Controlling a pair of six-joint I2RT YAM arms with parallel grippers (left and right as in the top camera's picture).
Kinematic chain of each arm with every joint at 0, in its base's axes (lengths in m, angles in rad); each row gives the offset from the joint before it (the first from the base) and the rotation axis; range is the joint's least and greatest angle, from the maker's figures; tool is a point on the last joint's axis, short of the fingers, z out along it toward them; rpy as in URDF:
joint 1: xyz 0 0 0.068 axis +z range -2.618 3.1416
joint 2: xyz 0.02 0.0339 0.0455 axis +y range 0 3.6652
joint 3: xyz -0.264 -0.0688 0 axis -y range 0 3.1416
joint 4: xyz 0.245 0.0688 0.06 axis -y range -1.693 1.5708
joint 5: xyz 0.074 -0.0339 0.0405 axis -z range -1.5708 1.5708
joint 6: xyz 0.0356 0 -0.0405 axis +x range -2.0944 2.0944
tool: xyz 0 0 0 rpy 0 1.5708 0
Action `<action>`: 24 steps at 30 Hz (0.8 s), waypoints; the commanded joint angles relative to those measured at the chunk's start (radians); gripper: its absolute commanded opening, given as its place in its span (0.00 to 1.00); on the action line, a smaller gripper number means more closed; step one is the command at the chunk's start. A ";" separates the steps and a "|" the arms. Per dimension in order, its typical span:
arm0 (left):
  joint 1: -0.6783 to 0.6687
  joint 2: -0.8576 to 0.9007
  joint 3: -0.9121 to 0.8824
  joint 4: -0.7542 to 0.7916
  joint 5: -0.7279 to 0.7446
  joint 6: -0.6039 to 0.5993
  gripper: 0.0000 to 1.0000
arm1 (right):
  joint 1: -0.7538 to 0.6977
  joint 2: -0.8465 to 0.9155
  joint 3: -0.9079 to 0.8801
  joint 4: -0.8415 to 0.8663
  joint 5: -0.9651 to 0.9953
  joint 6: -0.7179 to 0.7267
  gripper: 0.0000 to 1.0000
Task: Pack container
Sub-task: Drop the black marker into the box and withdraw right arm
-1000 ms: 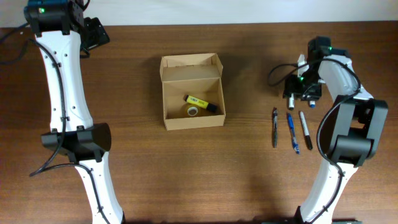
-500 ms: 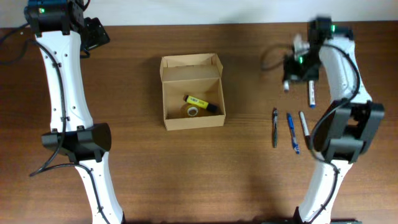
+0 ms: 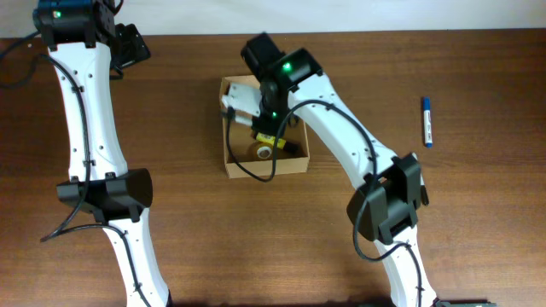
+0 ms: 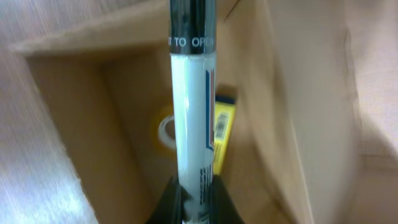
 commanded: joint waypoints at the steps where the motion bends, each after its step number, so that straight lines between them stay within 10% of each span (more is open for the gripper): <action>1: 0.003 -0.004 0.014 -0.001 -0.007 0.005 1.00 | -0.021 -0.001 -0.151 0.066 0.005 -0.024 0.04; 9: 0.003 -0.005 0.014 -0.001 -0.007 0.005 1.00 | -0.027 0.011 -0.293 0.120 0.005 -0.018 0.04; 10: 0.003 -0.004 0.014 -0.001 -0.007 0.005 1.00 | -0.027 0.010 -0.290 0.120 0.011 0.011 0.54; 24: 0.003 -0.004 0.014 -0.001 -0.007 0.005 1.00 | -0.063 -0.143 0.306 -0.036 0.324 0.559 0.68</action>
